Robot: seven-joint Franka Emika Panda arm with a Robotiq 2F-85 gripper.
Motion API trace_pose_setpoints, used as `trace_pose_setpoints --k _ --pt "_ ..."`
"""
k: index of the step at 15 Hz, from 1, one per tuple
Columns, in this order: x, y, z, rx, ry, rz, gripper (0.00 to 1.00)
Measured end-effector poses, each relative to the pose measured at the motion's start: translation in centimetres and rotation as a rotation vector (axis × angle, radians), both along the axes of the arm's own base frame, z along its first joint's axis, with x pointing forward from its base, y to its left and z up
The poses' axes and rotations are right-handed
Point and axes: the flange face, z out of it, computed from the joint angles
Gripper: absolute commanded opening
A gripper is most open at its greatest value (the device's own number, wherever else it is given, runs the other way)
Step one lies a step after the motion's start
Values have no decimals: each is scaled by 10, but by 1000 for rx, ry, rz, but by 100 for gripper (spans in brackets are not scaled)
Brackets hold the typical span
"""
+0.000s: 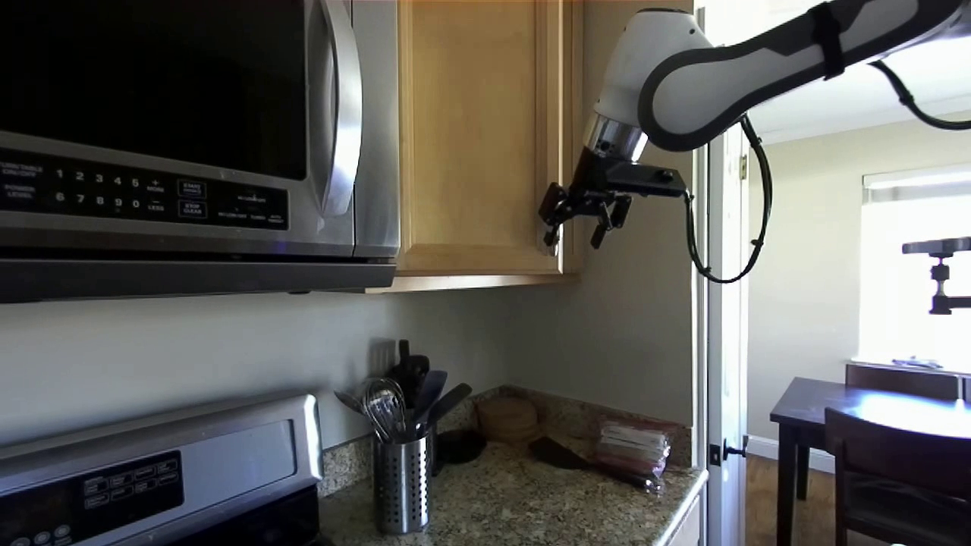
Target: Close the upper cabinet door
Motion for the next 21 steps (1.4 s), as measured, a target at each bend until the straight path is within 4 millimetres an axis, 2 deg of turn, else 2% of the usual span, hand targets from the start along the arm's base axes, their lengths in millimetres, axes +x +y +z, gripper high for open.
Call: trace_pose_setpoints --k 5,9,12,17,19,21 --pt "-7 34 -9 91 116 80 100" --pt "-11 49 -46 150 330 109 100" --pt "-6 47 -81 167 471 107 100" --pt "0 31 -135 196 627 115 100" --pt "0 26 -152 210 669 124 100" --pt "1 25 -157 210 677 123 100"
